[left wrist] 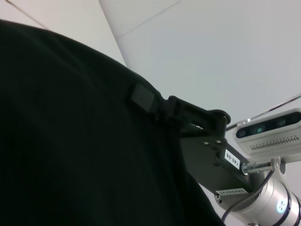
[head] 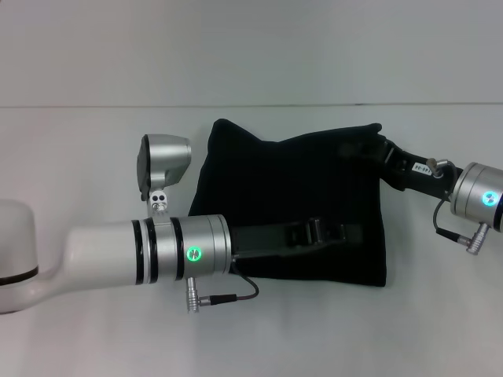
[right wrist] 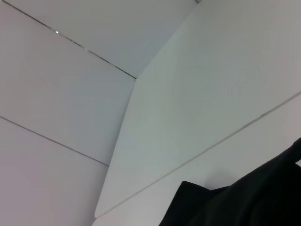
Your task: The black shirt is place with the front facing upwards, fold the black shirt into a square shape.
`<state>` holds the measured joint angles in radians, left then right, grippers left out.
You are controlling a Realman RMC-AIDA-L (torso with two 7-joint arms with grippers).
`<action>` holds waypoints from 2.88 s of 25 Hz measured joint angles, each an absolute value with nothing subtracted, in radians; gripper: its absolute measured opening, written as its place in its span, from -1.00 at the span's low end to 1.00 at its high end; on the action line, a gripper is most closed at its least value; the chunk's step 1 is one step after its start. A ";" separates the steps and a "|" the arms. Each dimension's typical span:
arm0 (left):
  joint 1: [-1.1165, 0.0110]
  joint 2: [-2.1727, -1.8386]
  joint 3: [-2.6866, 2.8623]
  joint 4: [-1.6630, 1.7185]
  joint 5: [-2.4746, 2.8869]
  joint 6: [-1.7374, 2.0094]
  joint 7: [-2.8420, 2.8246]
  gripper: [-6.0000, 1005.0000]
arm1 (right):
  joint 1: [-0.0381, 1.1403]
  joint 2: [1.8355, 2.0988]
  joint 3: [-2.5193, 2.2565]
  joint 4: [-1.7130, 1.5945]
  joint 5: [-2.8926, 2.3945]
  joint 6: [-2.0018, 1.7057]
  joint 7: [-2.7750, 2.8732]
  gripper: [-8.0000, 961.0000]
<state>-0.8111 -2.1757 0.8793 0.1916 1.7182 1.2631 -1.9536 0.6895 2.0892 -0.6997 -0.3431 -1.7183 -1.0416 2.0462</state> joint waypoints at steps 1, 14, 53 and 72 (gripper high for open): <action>-0.813 -2.176 0.884 0.191 1.718 1.263 -1.954 -0.76 | 0.688 2.089 -0.702 -0.344 -1.718 -1.041 2.038 -0.71; -0.823 -2.177 0.911 0.134 1.709 1.194 -1.963 -0.74 | 0.663 2.086 -0.709 -0.341 -1.723 -0.961 2.004 -0.71; -0.720 -2.168 0.907 0.266 1.603 1.391 -1.929 0.24 | 0.572 2.044 -0.696 -0.346 -1.717 -1.078 2.022 0.72; -0.588 -2.119 0.780 0.460 1.706 1.523 -1.995 0.81 | 0.592 2.095 -0.640 -0.383 -1.656 -1.329 1.204 0.68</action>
